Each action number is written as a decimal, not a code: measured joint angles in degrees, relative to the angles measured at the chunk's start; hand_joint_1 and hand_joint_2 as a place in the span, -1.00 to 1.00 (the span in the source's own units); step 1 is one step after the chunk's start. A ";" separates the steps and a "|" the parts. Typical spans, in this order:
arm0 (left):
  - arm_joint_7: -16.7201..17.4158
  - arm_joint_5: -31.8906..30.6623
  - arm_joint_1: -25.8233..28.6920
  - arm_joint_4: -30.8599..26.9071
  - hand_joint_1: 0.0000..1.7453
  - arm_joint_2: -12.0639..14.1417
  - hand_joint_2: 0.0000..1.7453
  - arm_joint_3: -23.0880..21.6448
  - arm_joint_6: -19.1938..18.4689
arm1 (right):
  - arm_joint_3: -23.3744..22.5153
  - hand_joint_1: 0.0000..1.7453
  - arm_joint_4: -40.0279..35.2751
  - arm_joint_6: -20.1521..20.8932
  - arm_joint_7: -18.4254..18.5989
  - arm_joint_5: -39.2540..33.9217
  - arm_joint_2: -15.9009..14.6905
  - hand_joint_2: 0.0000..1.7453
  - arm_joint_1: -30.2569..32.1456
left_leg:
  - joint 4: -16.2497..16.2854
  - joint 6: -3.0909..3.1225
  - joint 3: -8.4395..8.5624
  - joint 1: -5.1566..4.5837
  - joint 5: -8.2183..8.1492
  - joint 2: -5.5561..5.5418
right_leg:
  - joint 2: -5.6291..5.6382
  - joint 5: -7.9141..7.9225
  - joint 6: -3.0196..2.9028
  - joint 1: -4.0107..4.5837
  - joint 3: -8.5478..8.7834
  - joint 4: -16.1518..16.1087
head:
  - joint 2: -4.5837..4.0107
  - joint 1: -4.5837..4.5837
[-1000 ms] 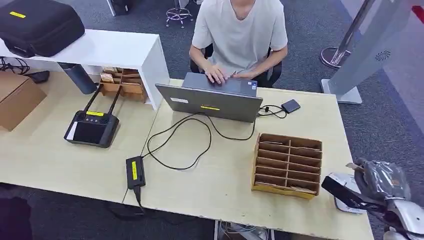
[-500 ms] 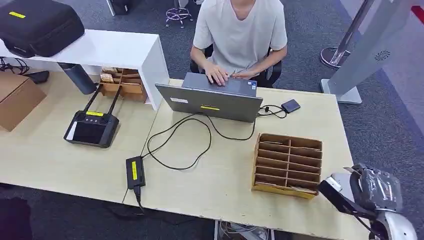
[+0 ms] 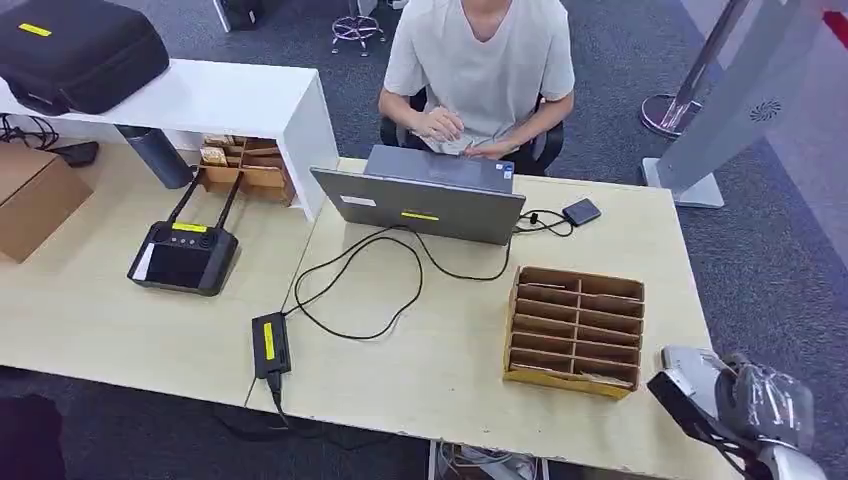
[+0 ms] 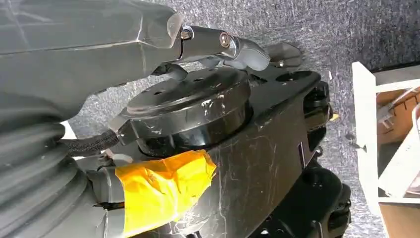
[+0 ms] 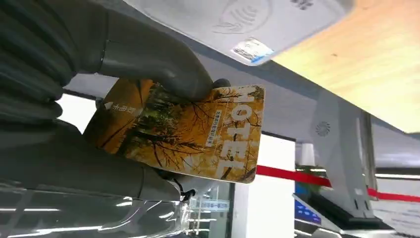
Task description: Pass the card to the sensor for recognition and then transmit it.
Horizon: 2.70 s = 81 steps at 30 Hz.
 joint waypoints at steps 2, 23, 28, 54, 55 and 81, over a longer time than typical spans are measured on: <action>0.00 0.26 -0.13 0.00 -1.00 0.09 1.00 -0.15 0.02 | -0.86 1.00 1.06 -0.05 0.02 0.00 0.22 1.00 0.14 | 0.00 0.00 -0.01 0.00 0.00 0.00 | 0.00 0.00 0.00 0.00 0.00 0.00 | 0.00 0.00; -0.28 1.53 -0.54 0.00 -1.00 0.33 1.00 -2.10 1.22 | -4.66 1.00 4.38 -0.20 -0.53 0.00 1.79 1.00 1.16 | 0.00 0.00 0.01 0.00 0.00 0.03 | 0.02 0.00 0.00 0.00 -0.01 0.00 | 0.00 -0.02; -0.48 1.88 -0.57 -0.02 -1.00 0.39 1.00 -2.51 1.27 | -4.75 1.00 4.38 -0.07 -0.55 0.00 2.10 1.00 1.85 | 0.00 0.00 0.01 0.01 0.00 0.03 | 0.02 0.00 0.00 0.01 -0.01 0.00 | 0.00 -0.02; -0.52 2.84 -1.27 -0.31 -1.00 0.72 1.00 -3.83 1.42 | -5.07 1.00 5.25 0.39 0.20 -0.24 3.21 1.00 3.51 | 0.00 0.00 0.05 0.00 0.00 0.09 | 0.06 0.00 0.00 0.01 0.03 -0.01 | 0.00 0.00; -0.52 2.86 -1.27 -0.31 -1.00 0.72 1.00 -3.85 1.42 | -5.10 1.00 5.27 0.41 0.20 -0.24 3.21 1.00 3.51 | 0.00 0.00 0.05 0.00 0.00 0.09 | 0.06 0.00 0.00 0.01 0.03 -0.01 | 0.00 0.00; -1.79 3.54 -1.88 -0.22 -1.00 1.62 1.00 -5.70 -1.44 | -4.77 1.00 -10.75 -1.55 -2.91 3.28 1.60 1.00 -2.45 | 0.00 -0.01 0.00 0.01 0.01 0.10 | 0.07 0.01 -0.01 0.00 0.01 0.03 | 0.00 0.00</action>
